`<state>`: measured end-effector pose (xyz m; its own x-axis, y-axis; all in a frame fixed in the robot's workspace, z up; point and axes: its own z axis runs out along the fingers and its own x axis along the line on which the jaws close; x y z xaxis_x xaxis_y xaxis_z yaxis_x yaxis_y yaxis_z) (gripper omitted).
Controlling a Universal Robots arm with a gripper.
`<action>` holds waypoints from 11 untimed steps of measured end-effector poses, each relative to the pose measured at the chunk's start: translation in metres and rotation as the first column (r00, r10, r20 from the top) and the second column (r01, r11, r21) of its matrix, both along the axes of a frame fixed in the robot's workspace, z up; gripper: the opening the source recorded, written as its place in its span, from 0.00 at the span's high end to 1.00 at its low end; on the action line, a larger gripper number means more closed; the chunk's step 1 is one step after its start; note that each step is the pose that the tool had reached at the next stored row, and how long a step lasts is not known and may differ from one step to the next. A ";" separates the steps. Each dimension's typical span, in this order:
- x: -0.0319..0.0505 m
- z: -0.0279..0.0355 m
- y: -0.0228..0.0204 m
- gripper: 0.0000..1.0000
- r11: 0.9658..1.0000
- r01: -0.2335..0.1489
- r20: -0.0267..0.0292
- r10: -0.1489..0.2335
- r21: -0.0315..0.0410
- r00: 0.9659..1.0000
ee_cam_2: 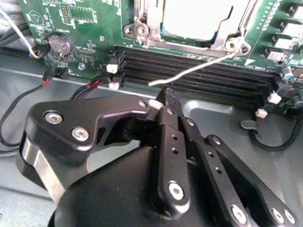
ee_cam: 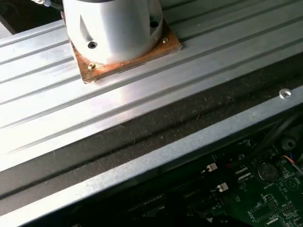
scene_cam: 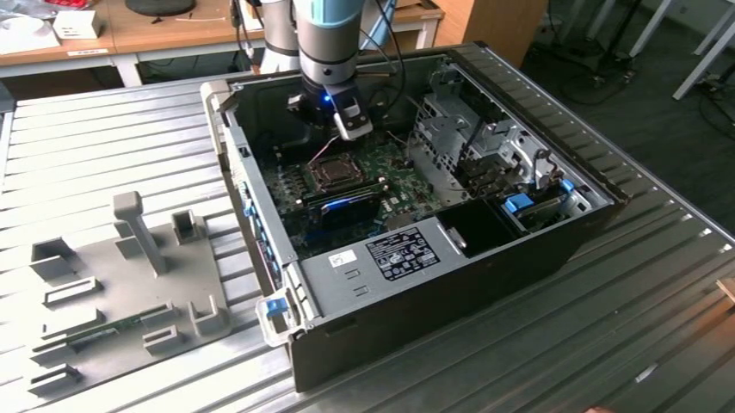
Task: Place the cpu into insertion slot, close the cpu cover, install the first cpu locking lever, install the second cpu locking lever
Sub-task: 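Install the first cpu locking lever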
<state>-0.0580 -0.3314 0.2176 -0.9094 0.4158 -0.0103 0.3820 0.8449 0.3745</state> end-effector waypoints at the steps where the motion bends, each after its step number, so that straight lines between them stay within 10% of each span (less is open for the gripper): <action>1: -0.0002 0.0000 -0.0003 0.90 1.000 0.000 0.000 0.000 0.000 1.000; 11: -0.0068 0.0001 -0.0044 0.90 1.000 0.000 0.008 0.000 0.000 1.000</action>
<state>-0.0647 -0.3357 0.2176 -0.9094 0.4156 -0.0176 0.3789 0.8450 0.3775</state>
